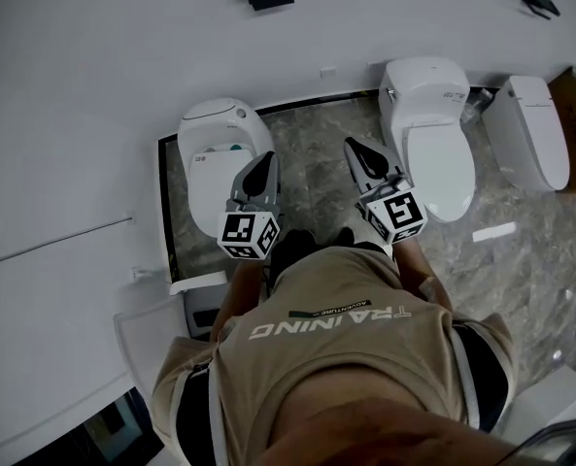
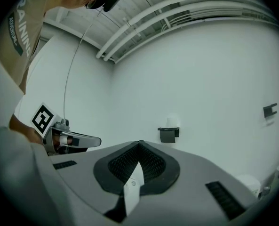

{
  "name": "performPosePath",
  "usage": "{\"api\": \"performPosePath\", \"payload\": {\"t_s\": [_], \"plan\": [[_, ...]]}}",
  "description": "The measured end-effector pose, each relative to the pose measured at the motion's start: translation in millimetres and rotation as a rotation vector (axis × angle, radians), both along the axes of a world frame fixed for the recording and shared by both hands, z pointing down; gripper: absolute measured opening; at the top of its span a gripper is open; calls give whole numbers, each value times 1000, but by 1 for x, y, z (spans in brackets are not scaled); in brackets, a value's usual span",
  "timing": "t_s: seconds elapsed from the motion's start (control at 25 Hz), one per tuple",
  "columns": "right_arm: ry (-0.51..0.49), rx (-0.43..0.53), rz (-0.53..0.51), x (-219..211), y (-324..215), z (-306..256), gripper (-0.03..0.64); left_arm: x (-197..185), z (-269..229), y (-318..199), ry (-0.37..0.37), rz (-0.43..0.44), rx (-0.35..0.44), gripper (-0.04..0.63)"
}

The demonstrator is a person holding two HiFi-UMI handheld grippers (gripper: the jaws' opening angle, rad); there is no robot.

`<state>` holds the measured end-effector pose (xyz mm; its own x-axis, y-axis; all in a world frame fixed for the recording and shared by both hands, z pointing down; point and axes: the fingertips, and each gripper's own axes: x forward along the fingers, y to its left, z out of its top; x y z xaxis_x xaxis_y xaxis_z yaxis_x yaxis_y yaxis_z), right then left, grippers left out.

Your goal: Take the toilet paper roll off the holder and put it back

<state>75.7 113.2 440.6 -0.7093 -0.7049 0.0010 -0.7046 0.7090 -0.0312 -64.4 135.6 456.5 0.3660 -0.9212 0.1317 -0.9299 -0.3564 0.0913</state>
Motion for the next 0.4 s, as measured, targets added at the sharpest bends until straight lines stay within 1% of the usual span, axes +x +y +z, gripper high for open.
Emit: {"api": "performPosePath", "payload": {"t_s": [0.16,0.4], "plan": [[-3,-16,-22,-8,1,4,12,0,1,-3,2,8,-6,0],[-58,-52,-47,-10,7,12,12,11,12,-4,31,2,-12,0]]}}
